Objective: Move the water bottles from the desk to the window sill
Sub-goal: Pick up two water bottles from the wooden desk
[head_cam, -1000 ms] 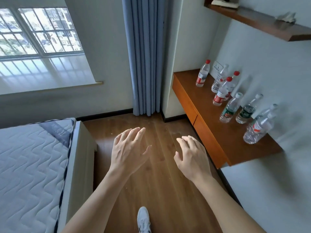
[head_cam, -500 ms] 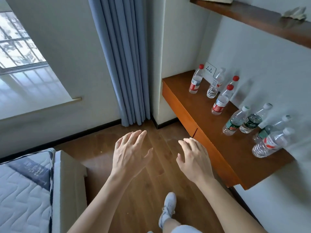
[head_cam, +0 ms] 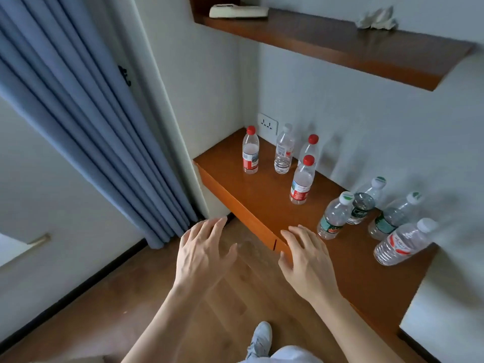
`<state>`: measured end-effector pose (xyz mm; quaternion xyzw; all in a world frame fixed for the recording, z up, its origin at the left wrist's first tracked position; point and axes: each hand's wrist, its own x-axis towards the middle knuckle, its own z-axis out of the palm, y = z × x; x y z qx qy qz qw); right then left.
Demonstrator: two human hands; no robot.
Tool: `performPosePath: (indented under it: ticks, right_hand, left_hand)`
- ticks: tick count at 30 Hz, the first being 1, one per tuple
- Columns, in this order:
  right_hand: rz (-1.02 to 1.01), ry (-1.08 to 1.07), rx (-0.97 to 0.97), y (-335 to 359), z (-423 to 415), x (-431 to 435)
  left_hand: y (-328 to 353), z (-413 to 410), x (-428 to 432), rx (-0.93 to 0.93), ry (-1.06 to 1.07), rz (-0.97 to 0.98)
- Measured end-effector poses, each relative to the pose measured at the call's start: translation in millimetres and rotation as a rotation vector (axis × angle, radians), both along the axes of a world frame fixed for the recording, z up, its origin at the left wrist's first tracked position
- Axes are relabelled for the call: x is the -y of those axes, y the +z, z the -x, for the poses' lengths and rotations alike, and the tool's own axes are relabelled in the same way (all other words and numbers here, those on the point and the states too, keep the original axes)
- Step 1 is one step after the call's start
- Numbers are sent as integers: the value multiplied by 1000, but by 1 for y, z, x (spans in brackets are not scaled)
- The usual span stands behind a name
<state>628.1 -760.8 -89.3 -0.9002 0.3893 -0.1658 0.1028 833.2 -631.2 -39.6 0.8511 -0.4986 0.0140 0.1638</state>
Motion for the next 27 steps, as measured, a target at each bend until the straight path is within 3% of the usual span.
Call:
performPosePath:
  ticks: [6, 17, 27]
  right_hand:
    - [-23, -225, 17, -1, 32, 52]
    - [-140, -777, 86, -9, 90, 43]
    - [-396, -1165, 288, -16, 123, 61]
  left_hand:
    - [-11, 12, 98, -48, -187, -31]
    - [-44, 58, 193, -158, -636, -108]
    - [-79, 66, 240, -441, -640, -150]
